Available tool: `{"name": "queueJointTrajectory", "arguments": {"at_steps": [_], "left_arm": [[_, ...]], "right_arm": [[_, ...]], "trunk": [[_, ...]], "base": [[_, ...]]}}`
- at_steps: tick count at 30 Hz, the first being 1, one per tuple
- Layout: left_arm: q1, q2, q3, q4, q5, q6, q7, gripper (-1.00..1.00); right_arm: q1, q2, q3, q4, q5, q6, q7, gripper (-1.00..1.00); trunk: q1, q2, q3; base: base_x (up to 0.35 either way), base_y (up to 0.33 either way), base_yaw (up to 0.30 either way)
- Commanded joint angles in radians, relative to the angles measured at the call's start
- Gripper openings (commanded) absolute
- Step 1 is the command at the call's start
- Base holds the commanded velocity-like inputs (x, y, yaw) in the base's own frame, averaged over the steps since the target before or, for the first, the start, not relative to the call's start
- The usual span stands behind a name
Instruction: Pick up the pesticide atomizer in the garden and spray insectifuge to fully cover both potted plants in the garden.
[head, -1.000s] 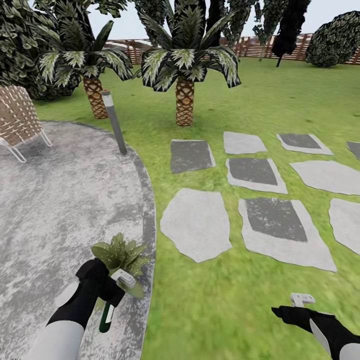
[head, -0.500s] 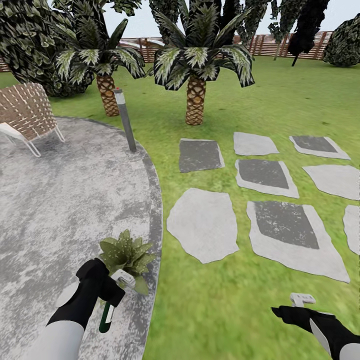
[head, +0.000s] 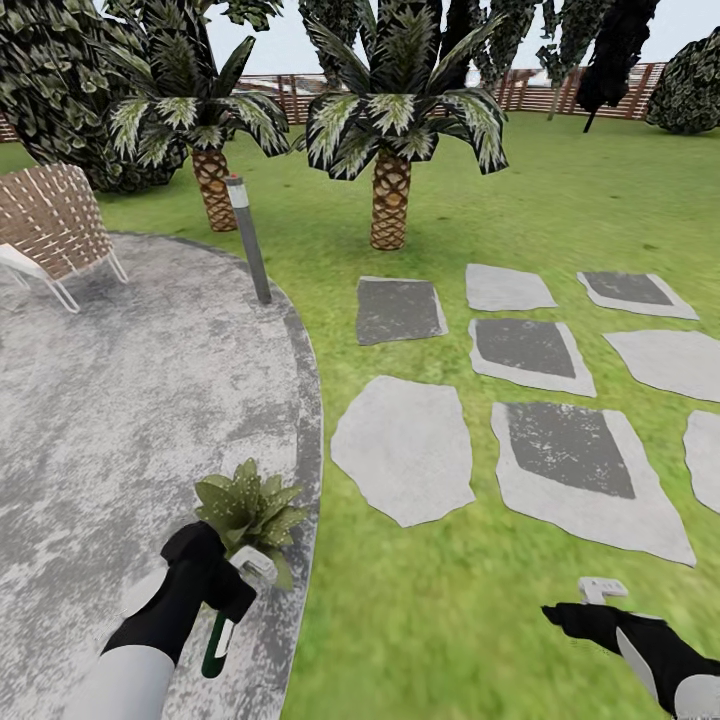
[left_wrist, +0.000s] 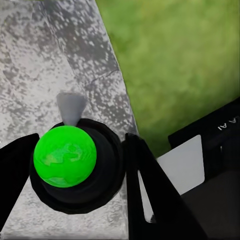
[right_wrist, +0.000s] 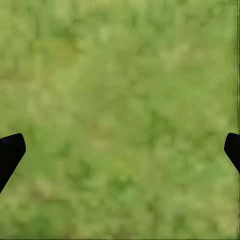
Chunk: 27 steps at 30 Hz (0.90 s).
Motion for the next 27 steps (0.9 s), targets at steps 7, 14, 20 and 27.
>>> {"name": "queueJointTrajectory", "arguments": {"at_steps": [7,14,20,27], "left_arm": [[0.023,-0.003,-0.034,-0.001,-0.044,0.027,-0.022,-1.00],[0.023,-0.003,-0.054,-0.002,-0.043,0.029,-0.025,-1.00],[0.023,-0.003,-0.054,-0.005,-0.043,0.030,-0.025,-1.00],[0.023,-0.001,-0.051,-0.009,-0.043,0.029,-0.023,-1.00]], "right_arm": [[0.000,-0.005,0.002,0.017,-0.005,0.002,-0.002,1.00],[0.000,-0.006,0.002,0.018,-0.006,0.001,-0.002,1.00],[0.000,-0.006,0.004,0.020,-0.004,0.001,-0.002,1.00],[0.000,-0.006,0.003,0.021,-0.007,0.001,-0.007,1.00]], "trunk": [[0.000,0.000,-0.001],[0.000,0.000,-0.001],[0.000,0.000,-0.001],[0.000,0.000,-0.001]], "base": [[0.000,0.000,0.000],[-0.030,0.000,0.000],[-0.285,0.062,0.000],[-0.289,0.171,0.000]]}}
